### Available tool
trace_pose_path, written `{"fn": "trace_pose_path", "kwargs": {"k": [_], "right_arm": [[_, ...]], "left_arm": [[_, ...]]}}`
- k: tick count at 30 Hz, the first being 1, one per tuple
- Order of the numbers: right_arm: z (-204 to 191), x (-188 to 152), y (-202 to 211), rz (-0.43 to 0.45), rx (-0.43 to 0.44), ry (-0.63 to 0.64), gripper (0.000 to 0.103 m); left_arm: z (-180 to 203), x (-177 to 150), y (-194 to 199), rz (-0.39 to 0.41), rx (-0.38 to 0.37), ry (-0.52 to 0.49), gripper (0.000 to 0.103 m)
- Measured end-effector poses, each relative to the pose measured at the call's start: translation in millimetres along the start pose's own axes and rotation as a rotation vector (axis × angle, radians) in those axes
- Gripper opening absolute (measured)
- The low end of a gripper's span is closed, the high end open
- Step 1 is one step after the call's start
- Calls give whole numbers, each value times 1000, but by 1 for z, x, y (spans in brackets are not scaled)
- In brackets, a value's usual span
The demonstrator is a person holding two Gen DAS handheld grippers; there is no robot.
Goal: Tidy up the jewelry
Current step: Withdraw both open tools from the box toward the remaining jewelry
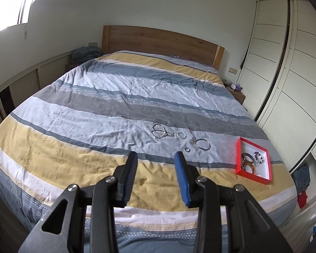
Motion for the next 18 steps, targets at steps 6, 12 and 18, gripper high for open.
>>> {"fn": "trace_pose_path", "kwargs": {"k": [6, 12, 18], "right_arm": [[0, 4, -33, -51, 6, -6, 33], [-2, 8, -86, -118, 24, -8, 33], [-6, 8, -150, -192, 55, -5, 33]], "left_arm": [[-10, 8, -36, -52, 11, 1, 34], [-17, 13, -89, -121, 10, 5, 35], [-31, 20, -146, -187, 19, 31, 34]]}}
Point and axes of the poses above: each gripper's, at about its wrist camera, not at the fingertips, and y roughly against the way its jaws point, z to its right, x to its top, the point moved 1 cm from there along -y, roughly the way its jaws point, and after that the axes turned 13 degrees about -z, right-handed, at the moved point
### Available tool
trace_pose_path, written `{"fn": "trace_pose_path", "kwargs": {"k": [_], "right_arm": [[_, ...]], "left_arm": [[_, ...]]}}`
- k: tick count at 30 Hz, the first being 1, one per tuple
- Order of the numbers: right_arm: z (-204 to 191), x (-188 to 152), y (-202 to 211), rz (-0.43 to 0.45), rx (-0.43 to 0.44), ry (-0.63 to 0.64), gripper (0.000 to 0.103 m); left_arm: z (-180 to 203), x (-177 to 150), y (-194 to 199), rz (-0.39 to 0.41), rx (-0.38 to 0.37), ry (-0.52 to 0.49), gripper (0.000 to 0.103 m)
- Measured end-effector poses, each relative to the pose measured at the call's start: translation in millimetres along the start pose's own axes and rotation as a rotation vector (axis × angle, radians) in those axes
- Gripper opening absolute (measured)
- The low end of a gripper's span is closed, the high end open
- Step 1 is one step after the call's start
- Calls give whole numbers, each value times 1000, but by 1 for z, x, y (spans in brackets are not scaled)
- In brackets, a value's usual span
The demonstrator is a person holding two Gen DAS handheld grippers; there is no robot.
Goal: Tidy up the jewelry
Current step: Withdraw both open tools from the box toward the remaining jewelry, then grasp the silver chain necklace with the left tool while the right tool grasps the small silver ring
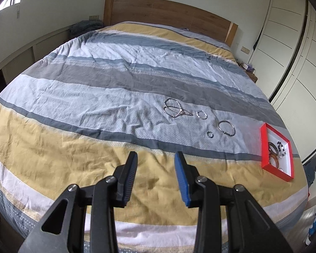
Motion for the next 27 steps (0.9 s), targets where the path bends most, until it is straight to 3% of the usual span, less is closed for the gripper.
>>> {"fn": "trace_pose_path", "kwargs": {"k": [14, 27], "right_arm": [[-11, 33, -142, -164, 88, 34, 33], [-25, 54, -231, -233, 169, 83, 33]], "left_arm": [[3, 84, -123, -93, -32, -7, 35], [13, 141, -214, -137, -131, 18, 35]]}}
Point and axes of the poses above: each gripper's, at about its wrist camera, not at the fingertips, and y roughly against the way its jaws point, z to its right, x to its top, the point moved 1 cm from there along -y, roughly the way its jaws point, and after that the axes turned 13 degrees about -z, right-handed, at the moved point
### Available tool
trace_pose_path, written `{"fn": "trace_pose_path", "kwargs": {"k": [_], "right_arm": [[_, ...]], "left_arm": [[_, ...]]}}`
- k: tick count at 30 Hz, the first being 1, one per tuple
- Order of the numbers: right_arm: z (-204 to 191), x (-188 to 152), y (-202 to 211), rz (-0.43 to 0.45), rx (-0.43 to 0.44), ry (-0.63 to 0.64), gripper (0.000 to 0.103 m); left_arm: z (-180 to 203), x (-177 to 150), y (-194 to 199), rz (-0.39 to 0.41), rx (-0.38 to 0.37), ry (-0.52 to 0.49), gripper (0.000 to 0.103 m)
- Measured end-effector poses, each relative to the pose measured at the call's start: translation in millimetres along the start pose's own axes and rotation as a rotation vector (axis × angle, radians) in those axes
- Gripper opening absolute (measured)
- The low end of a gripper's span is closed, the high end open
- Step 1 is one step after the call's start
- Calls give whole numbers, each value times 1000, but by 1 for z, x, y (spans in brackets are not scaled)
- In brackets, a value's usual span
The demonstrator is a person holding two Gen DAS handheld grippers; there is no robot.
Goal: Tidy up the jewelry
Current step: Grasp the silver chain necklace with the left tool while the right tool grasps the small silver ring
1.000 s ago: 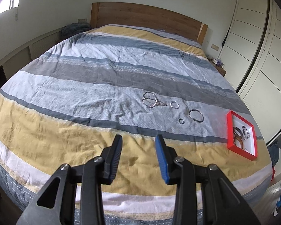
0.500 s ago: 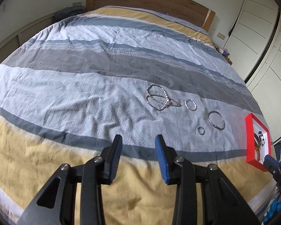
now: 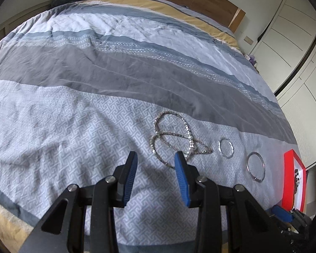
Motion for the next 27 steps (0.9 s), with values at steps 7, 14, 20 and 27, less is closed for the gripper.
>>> {"fn": "trace_pose_path", "kwargs": {"k": [7, 14, 20, 27], "right_arm": [[-5, 17, -30, -8, 38, 35, 36], [-11, 30, -55, -12, 54, 68, 36], [-19, 39, -72, -10, 47, 101, 36], [-22, 45, -86, -15, 17, 107, 28]], "left_arm": [[0, 20, -31, -25, -1, -1, 35], [-2, 27, -50, -31, 16, -24, 35], [6, 24, -55, -14, 64, -82, 29], [15, 19, -55, 0, 99, -117, 7]]}}
Point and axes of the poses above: each gripper's, at about its wrist camera, not at the fingertips, and y roughly against the way its jaws point, z to its right, x to its top, the point moved 1 cm from there along -y, roughly the way its jaws point, and after that the axes turned 13 degrees about -z, right-handed, at the moved point
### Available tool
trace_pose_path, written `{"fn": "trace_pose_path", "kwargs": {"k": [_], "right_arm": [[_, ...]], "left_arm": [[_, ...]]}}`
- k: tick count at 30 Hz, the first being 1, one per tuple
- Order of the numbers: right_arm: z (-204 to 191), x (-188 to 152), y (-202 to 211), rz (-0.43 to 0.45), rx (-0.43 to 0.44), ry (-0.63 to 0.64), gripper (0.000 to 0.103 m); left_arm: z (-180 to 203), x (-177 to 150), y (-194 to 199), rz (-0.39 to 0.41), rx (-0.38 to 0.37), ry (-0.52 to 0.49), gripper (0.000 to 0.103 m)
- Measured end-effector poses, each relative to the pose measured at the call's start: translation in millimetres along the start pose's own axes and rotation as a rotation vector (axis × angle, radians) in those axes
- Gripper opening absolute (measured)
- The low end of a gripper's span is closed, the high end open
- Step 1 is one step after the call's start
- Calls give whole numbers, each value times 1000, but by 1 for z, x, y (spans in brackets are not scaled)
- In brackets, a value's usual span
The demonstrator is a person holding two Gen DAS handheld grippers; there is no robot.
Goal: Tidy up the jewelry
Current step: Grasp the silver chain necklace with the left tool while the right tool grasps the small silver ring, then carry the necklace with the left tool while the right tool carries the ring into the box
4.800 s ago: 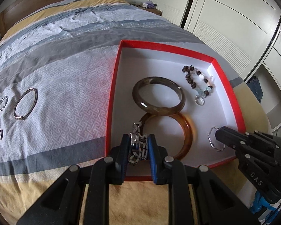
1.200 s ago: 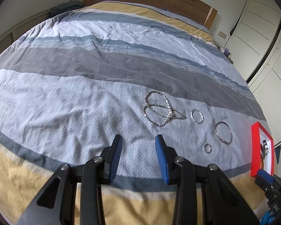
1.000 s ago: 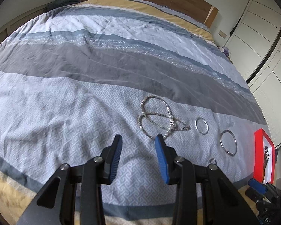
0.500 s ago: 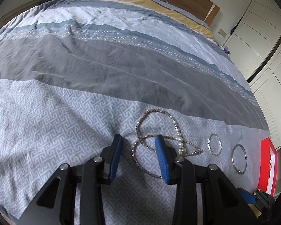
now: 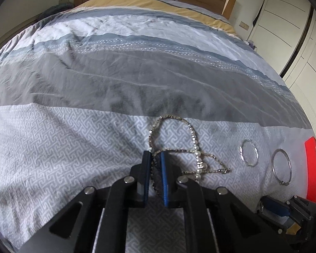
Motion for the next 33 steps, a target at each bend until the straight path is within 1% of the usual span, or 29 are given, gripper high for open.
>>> {"fn": "trace_pose_path", "kwargs": {"k": [1, 2, 8, 12, 20, 28, 33], "right_arm": [[0, 0, -1, -3, -3, 0, 26], [1, 0, -2, -5, -2, -3, 21], [-1, -2, 2, -8, -9, 5, 20], [-5, -9, 18, 8, 4, 4, 20], [-21, -31, 77, 59, 11, -3, 20], [-40, -63, 148, 118, -9, 0, 20], [-47, -87, 193, 164, -40, -9, 20]], "left_arm": [[1, 0, 1, 1, 5, -2, 6], [2, -1, 2, 2, 9, 0, 5], [4, -10, 18, 3, 28, 8, 4], [7, -20, 41, 17, 39, 1, 4], [17, -41, 112, 75, 30, -17, 4], [31, -67, 196, 150, 19, -49, 4], [46, -87, 242, 192, -4, -69, 4]]}}
Point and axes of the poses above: each gripper's, at about its wrist camera, not at the fingertips, and y roughly against the way its jaws point, z to its right, x to its top, the point moved 1 cm from there along -y, roughly the way its jaws point, and after that the axes turned 13 degrees about -z, right-handed, at the moved point
